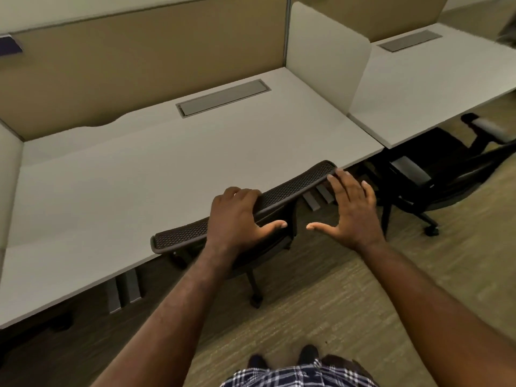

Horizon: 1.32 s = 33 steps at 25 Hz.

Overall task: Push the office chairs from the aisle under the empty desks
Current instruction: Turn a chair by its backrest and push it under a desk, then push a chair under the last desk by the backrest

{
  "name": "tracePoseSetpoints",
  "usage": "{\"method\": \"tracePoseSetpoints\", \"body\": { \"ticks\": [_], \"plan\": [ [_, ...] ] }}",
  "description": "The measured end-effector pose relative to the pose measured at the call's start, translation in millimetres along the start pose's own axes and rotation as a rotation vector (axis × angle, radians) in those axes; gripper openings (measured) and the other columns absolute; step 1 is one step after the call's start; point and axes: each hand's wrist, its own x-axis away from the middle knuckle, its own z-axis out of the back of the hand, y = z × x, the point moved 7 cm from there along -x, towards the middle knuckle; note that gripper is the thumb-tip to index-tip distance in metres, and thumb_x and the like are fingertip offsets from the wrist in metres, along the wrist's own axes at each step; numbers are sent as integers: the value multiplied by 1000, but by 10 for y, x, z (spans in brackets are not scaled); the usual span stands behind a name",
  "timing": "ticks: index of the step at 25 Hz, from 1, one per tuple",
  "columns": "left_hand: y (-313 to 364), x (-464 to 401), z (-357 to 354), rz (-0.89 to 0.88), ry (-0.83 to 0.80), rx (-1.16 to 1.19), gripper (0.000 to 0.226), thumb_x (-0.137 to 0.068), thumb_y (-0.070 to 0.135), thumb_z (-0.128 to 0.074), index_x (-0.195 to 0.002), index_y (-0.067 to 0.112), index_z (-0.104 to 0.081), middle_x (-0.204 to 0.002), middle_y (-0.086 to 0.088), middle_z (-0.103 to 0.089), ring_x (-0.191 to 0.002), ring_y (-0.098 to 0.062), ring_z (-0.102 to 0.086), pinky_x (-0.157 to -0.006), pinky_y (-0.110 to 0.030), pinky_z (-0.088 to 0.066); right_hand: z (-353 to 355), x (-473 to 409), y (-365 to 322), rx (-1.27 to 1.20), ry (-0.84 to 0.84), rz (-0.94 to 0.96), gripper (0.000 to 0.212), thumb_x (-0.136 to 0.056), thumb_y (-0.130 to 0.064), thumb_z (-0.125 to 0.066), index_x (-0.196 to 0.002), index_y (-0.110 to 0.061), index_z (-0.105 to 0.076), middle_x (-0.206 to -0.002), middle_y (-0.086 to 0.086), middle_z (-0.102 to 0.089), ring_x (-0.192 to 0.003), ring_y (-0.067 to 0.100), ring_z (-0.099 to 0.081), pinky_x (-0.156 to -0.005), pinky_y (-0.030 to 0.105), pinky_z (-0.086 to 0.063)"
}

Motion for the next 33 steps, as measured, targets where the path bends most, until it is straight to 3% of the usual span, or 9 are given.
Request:
{"method": "tracePoseSetpoints", "body": {
  "ticks": [5, 10, 14, 22, 33],
  "plan": [
    [1122, -462, -331, -276, -2, 48, 80, -73, 82, -50, -126, 23, -59, -128, 4, -61, -125, -23, -44, -96, -42, -35, 211, 581, 994, 63, -12, -222, 112, -73, -93, -34, -152, -13, -31, -159, 12, -28, -147, 26, -26, -115, 60, -19],
    [2463, -908, -940, -438, -60, 43, 81, -75, 84, -46, -131, 26, -56, -133, 5, -59, -129, -22, -41, -102, -42, -34, 503, 1187, 2311, 103, -19, -387, 110, -73, -92, -38, -149, -12, -36, -156, 12, -34, -143, 27, -34, -112, 61, -24],
    [3628, -1182, -1475, -500, -135, 55, 85, -76, 85, -44, -139, 28, -46, -141, 5, -52, -134, -21, -38, -106, -45, -33, 859, 1623, 3379, 119, -27, -471, 110, -72, -92, -40, -149, -13, -36, -157, 10, -32, -142, 27, -34, -114, 59, -21],
    [5459, -1773, -1934, -573, -107, 154, 95, -75, 87, -44, -145, 23, -40, -144, 0, -50, -132, -21, -41, -107, -47, -34, 1618, 2222, 5079, 184, 26, -579, 108, -72, -90, -39, -148, -14, -40, -157, 11, -33, -144, 28, -31, -115, 58, -18],
    [7197, -3302, -2480, -579, 4, 171, 98, -76, 89, -35, -148, 22, -34, -151, 0, -38, -137, -21, -34, -109, -47, -27, 1907, 1632, 7191, 206, 44, -540, 96, -79, -79, -41, -150, -15, -37, -160, 9, -27, -149, 26, -22, -118, 55, -12]
  ]
}}
